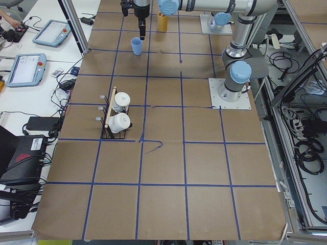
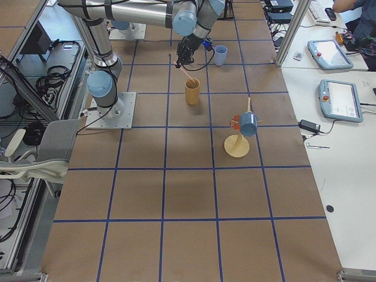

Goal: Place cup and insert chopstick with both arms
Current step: 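Carry the pink chopstick over the blue cup with the right gripper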

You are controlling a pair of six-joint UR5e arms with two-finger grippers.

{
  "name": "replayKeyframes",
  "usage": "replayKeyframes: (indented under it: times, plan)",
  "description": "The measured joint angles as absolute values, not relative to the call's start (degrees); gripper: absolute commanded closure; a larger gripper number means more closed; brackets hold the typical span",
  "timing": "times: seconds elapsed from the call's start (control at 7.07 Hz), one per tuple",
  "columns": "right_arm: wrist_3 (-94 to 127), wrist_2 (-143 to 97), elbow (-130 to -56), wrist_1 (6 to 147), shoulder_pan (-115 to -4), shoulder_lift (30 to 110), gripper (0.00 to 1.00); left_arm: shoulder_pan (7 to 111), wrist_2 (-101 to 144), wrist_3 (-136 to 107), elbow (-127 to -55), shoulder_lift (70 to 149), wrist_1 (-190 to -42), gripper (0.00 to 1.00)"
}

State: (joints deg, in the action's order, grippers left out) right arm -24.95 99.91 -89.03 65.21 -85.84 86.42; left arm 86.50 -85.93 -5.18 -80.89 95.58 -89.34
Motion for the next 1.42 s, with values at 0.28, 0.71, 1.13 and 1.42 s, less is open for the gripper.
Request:
replayKeyframes:
  times: [0.28,0.71,1.13,1.42]
  plan:
    - [-24.7,99.6,-82.9,62.8,-86.2,86.1,1.0,86.0,-87.5,-5.1,-80.7,93.8,-91.8,0.0]
    - [-18.4,95.9,-77.1,62.8,-90.2,82.3,1.0,86.3,-91.7,-4.6,-81.9,90.5,-91.3,0.0]
    - [-7.7,95.3,-64.5,63.3,-103.5,70.1,0.97,86.3,-91.8,-4.7,-83.3,90.1,-86.8,0.0]
    - [-6.3,94.2,-58.5,63.3,-108.4,64.2,0.95,86.2,-91.9,-4.6,-84.2,90.0,-86.0,0.0]
